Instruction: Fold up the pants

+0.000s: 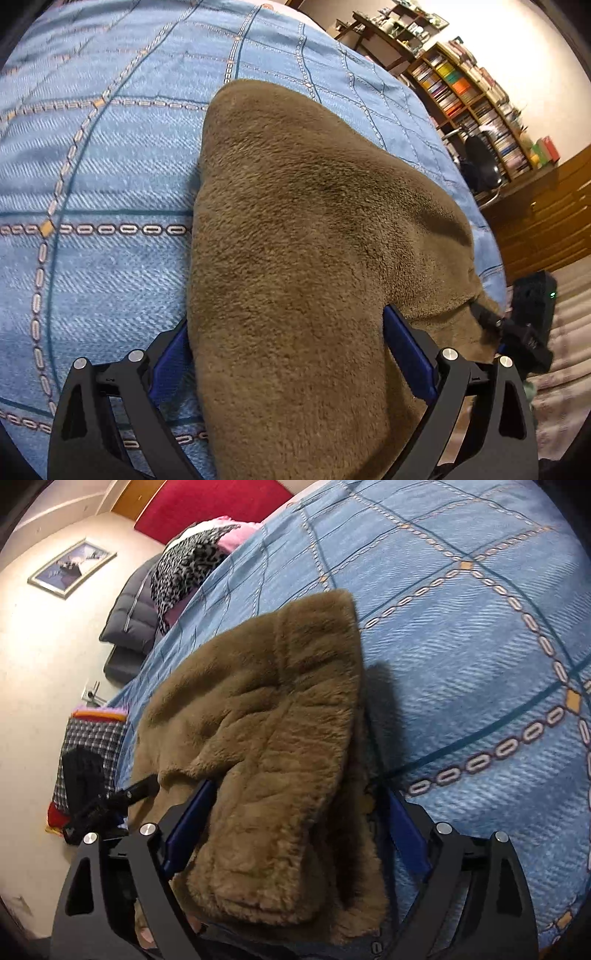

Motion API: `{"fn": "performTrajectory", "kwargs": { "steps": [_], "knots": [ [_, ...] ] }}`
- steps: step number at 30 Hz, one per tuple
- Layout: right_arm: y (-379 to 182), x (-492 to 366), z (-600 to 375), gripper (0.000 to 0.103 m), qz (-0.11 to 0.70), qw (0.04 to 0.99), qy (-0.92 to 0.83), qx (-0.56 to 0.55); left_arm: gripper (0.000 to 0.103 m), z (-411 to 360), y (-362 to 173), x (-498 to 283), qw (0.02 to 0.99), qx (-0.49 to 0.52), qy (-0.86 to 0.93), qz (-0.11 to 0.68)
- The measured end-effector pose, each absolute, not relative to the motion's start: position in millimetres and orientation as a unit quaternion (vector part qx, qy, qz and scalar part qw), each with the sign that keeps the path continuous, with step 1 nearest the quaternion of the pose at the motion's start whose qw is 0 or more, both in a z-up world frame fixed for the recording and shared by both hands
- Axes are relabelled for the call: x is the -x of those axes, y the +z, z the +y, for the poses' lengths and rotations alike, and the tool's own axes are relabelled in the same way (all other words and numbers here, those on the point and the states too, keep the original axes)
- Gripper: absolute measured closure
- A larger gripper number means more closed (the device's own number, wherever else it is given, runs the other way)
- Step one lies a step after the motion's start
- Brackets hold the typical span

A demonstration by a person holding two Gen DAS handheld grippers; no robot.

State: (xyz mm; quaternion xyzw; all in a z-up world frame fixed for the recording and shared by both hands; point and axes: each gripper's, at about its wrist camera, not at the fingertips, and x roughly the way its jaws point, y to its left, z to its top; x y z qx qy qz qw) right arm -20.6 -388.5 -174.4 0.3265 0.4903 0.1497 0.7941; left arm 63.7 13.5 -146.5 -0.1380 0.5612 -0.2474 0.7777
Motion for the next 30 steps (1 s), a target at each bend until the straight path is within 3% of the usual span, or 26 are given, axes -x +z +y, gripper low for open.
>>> {"fn": "performTrajectory", "kwargs": {
  "steps": [7,15,21,30],
  "knots": [
    [-179,12,-372,0.014,0.501,0.777,0.185,-0.333,0.020,15,-144,-60,0.774,0.148,-0.270,0.554],
    [-177,18,-380,0.041,0.489,0.781,0.189,-0.340,0.033,27,-139,-58,0.775,0.170,-0.280,0.541],
    [-151,22,-379,0.053,0.463,0.806,0.194,-0.314,0.044,27,-123,-57,0.782,0.161,-0.294,0.526],
    [-116,-6,-390,0.055,0.423,0.833,0.200,-0.296,0.046,9,-93,-87,0.801,0.156,-0.304,0.492]
  ]
}}
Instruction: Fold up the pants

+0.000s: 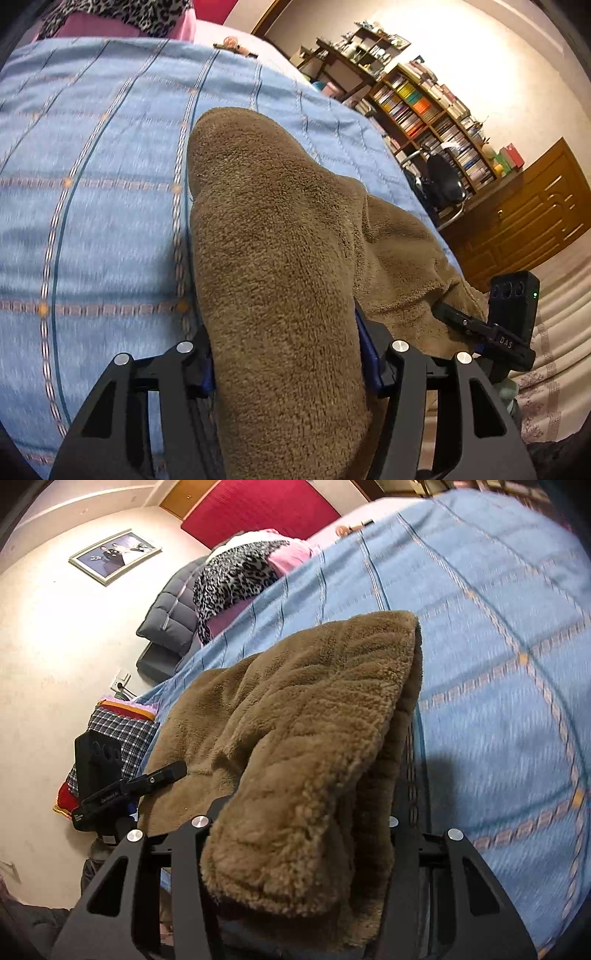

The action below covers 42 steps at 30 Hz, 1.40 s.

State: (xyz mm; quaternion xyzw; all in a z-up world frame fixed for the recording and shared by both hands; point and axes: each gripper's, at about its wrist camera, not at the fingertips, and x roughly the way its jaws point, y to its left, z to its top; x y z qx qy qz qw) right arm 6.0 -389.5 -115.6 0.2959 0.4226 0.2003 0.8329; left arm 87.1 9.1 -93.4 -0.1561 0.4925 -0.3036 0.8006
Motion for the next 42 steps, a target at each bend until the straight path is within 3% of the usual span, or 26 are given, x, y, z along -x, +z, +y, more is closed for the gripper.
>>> {"fn": "performTrajectory", "kwargs": {
  "steps": [17,31,36,42],
  "knots": [
    [-93,-179,-437,0.055,0.378,0.868,0.166,-0.277,0.046,-63,-80,-259,0.821,0.162,-0.310,0.452],
    [-153,-276,-462,0.055,0.410,0.869,0.130,-0.244,0.045,-99,-138,-346,0.819,0.160,-0.290,0.469],
    [-169,-273,-468,0.046,0.419,0.860,0.128,-0.260,0.028,-95,-155,-345,0.820,0.146,-0.284,0.475],
    [-139,-248,-472,0.036,0.389,0.892,0.052,-0.223,0.024,-102,-127,-325,0.864,0.056,-0.222,0.448]
  ]
}}
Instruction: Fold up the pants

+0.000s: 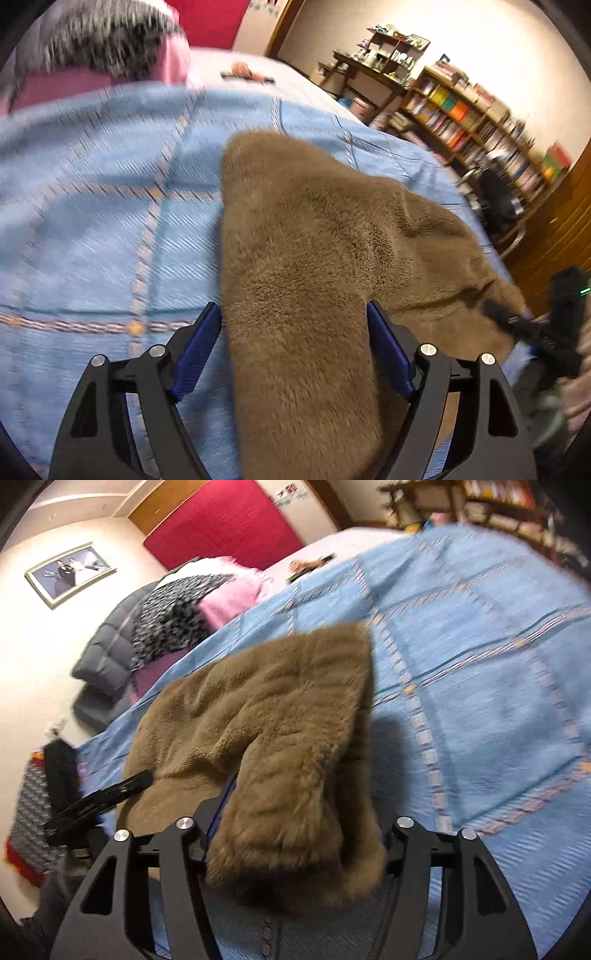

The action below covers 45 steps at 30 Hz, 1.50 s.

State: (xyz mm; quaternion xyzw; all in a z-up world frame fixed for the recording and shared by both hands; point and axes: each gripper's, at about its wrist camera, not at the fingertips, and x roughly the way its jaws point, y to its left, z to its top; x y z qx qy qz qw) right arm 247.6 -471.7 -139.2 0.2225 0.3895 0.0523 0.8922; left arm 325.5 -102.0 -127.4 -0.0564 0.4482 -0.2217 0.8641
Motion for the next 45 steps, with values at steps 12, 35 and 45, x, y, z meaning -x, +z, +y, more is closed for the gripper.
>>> {"fn": "performTrajectory", "kwargs": {
  "steps": [12,35,45],
  "knots": [
    [-112,-217,-406,0.036,0.341,0.937,0.045,-0.061,0.022,-149,-115,-267,0.899,-0.084,-0.200,0.381],
    [-93,-193,-412,0.017,0.348,0.934,0.013,-0.079,0.008,-151,-93,-256,0.898,-0.084,-0.152,0.405],
    [-37,-152,-387,0.003,0.301,0.950,0.023,-0.077,0.005,-155,-28,-217,0.922,-0.088,-0.133,0.352]
  ]
}}
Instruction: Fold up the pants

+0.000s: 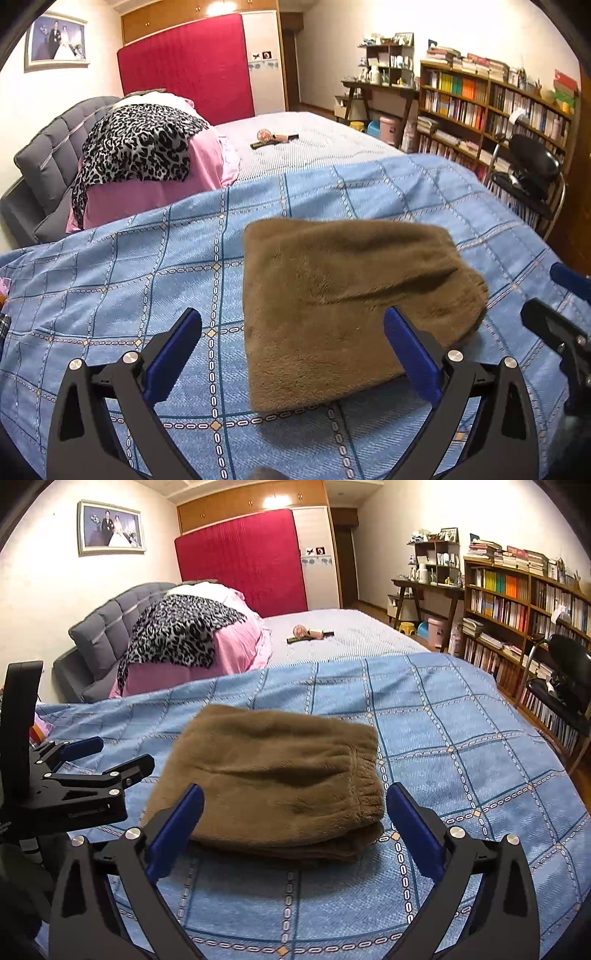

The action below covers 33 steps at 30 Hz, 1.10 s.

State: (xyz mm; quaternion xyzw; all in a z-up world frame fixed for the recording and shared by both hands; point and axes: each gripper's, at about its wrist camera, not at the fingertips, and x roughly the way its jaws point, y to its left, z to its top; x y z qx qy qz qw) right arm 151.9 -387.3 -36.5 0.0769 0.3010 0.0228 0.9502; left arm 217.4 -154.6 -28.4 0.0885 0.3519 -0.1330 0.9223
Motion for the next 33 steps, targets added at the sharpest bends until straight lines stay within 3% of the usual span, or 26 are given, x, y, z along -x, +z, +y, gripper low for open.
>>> {"fn": "performTrajectory", "kwargs": {
  "steps": [33],
  "knots": [
    [-25,-135,-375,0.003,0.300,0.952,0.004,-0.061,0.005,-159,-6,-187,0.926,-0.098,-0.125,0.343]
  ]
}}
